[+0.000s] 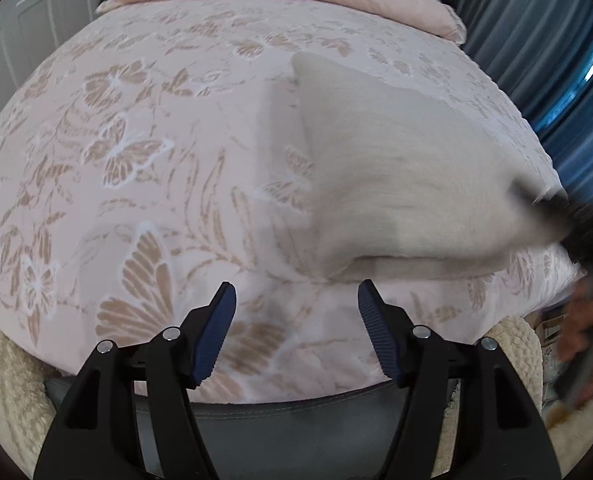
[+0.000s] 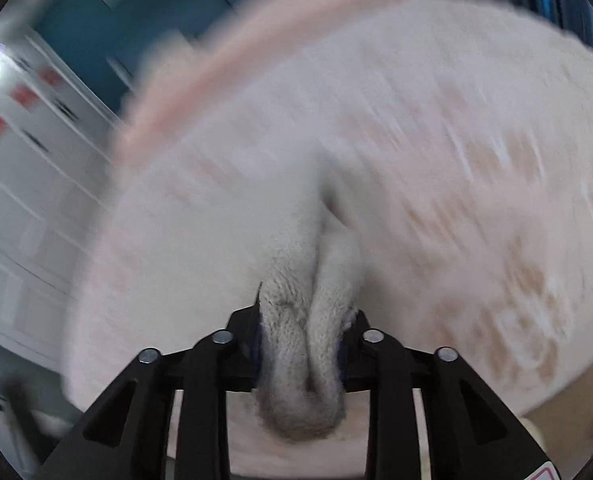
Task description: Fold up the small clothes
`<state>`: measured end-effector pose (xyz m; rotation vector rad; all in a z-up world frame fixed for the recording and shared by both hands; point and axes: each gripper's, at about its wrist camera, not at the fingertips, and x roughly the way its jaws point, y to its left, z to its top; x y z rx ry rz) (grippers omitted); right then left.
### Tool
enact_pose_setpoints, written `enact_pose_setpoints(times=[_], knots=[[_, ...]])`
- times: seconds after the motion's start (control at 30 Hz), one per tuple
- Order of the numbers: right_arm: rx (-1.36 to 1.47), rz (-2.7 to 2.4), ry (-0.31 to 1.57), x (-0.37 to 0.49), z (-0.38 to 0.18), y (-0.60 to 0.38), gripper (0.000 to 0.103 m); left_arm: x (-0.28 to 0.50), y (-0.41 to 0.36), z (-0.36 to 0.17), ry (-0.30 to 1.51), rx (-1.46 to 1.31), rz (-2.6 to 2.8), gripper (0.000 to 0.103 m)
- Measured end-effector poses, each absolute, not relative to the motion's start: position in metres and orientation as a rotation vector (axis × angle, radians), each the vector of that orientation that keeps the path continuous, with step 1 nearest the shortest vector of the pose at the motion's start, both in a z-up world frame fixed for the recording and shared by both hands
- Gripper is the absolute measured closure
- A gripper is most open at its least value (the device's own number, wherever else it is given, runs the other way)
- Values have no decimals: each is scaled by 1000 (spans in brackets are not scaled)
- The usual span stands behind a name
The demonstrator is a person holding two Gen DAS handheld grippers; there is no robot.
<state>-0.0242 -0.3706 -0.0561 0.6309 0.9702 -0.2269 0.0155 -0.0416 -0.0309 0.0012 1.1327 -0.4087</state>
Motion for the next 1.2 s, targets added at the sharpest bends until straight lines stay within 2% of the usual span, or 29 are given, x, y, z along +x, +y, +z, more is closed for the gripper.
enact_pose_setpoints(times=[0.03, 0.13, 0.27, 0.4, 0.53, 0.63, 0.7, 0.87, 0.93, 1.03, 1.13, 1.2], knots=[[663, -244, 1020, -27, -73, -375, 76, 16, -40, -32, 1142, -2, -399, 42], [651, -284, 911, -47, -43, -369, 66, 17, -29, -29, 1124, 7, -374, 41], [442, -421, 804, -58, 14, -343, 64, 18, -23, -29, 1116, 25, -344, 40], [467, -199, 756, -35, 44, -308, 66, 17, -27, -27, 1101, 48, -344, 40], [443, -58, 820, 11, 23, -263, 68, 17, -28, -21, 1088, 66, -343, 40], [441, 31, 1072, 44, -58, -229, 68, 17, -25, -14, 1069, 76, -335, 36], [429, 71, 1076, 47, -85, -219, 68, 17, -23, -11, 1058, 83, -325, 33], [483, 72, 978, 26, -30, -226, 69, 17, -22, -11, 1052, 110, -314, 33], [437, 38, 1002, 23, -32, -228, 67, 18, -24, -13, 1063, 105, -318, 33], [439, 26, 1126, 19, -65, -238, 74, 18, -32, -17, 1076, 119, -323, 33], [535, -12, 1003, -11, -43, -262, 68, 16, -35, -12, 1061, 141, -331, 28], [554, -85, 917, -32, -26, -282, 57, 17, -37, -7, 1048, 137, -344, 25]])
